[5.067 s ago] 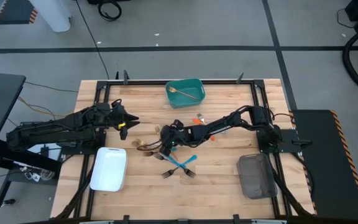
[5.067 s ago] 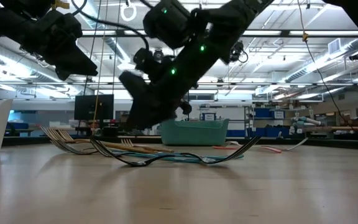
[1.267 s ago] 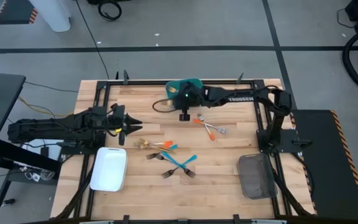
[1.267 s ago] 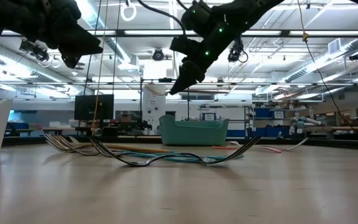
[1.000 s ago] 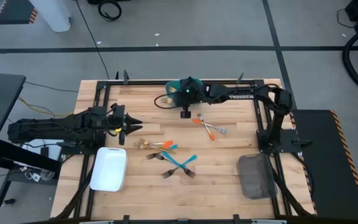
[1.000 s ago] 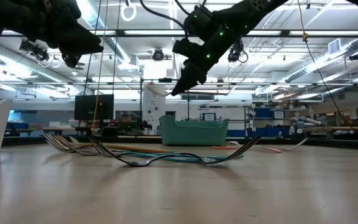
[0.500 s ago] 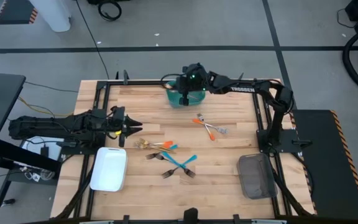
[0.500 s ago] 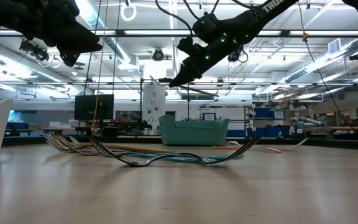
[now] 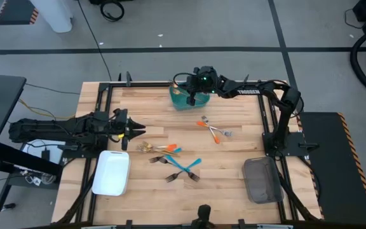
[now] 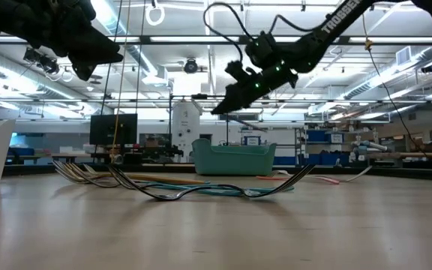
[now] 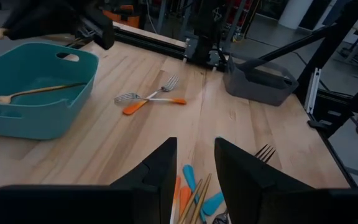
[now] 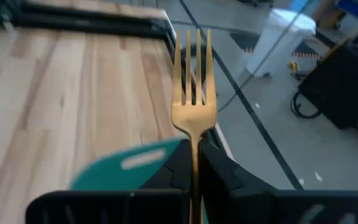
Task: Sort silverware by color (type)
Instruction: Put the gold fork into the blue bin
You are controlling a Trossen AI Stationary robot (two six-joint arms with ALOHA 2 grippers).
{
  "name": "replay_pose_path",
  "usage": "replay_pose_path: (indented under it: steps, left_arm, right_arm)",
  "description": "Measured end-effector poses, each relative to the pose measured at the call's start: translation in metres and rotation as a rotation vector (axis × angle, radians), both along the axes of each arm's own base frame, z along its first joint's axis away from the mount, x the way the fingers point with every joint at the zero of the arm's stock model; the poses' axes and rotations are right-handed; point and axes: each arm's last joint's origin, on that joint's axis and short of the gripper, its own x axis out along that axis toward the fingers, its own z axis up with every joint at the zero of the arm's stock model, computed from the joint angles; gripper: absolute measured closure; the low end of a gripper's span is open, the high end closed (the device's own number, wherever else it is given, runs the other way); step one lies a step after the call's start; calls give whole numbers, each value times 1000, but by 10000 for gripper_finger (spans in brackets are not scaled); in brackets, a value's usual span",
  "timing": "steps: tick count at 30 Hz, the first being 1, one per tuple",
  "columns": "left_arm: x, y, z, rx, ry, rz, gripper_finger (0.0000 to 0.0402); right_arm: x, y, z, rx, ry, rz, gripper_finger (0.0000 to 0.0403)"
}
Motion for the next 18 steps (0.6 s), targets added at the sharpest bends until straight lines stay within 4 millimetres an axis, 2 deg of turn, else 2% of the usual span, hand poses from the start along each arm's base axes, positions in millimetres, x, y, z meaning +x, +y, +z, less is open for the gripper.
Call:
replay_pose_path:
  steps: [7,18]
  left_arm:
    - [0,0,1,4,-6,3,285]
    - [1,1,4,55,-33,20,285]
  right_arm:
    - [-10,-4,-13,20,-1,-32,380]
    - [-10,-6,-16,2,-67,-25,381]
